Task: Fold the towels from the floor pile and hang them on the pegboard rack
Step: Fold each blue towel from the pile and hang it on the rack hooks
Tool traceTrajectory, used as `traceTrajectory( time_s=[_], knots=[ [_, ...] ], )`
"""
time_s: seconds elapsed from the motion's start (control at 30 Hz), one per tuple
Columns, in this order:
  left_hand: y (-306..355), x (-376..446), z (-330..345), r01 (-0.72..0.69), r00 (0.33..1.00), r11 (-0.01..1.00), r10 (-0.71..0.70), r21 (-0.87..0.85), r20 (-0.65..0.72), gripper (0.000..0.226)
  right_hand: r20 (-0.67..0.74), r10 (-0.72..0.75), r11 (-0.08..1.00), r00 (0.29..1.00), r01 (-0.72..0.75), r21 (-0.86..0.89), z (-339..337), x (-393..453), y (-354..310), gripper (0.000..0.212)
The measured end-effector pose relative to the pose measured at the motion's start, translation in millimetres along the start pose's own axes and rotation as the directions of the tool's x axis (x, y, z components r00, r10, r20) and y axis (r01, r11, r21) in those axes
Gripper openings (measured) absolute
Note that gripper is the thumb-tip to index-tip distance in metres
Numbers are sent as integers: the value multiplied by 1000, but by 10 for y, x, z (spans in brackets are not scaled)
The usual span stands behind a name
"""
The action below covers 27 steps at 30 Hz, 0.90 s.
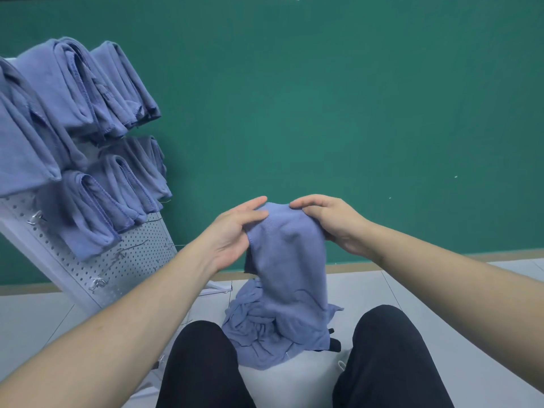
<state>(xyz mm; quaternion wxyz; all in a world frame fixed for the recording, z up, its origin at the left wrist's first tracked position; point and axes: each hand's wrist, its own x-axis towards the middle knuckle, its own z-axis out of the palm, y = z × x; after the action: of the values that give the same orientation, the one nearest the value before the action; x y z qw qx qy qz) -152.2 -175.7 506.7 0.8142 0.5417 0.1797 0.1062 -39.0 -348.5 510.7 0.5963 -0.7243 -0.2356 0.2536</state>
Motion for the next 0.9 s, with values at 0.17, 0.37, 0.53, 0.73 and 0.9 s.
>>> traceTrajectory(
  time_s=[0.17, 0.37, 0.53, 0.73, 0.9],
  knots=[
    [-67, -25, 19, -24, 998, 994, 18, 103, 56, 74, 78, 83, 957, 993, -101, 270, -18, 34, -69, 28],
    [-23, 20, 26, -86, 994, 981, 74, 171, 78, 70, 169, 27, 990, 985, -50, 131, -152, 19, -37, 40],
    [-34, 8, 0, -23, 999, 987, 18, 158, 35, 37, 156, 79, 997, 985, -82, 14, -193, 20, -53, 29],
    [-99, -9, 18, 15, 1000, 984, -13, 179, -9, 39, 120, 73, 946, 990, -31, -322, -217, -11, -49, 19],
    [-81, -5, -7, 5, 1000, 984, -10, 179, 25, 55, 95, 110, 953, 989, -77, -294, -217, -25, -43, 16]
  ],
)
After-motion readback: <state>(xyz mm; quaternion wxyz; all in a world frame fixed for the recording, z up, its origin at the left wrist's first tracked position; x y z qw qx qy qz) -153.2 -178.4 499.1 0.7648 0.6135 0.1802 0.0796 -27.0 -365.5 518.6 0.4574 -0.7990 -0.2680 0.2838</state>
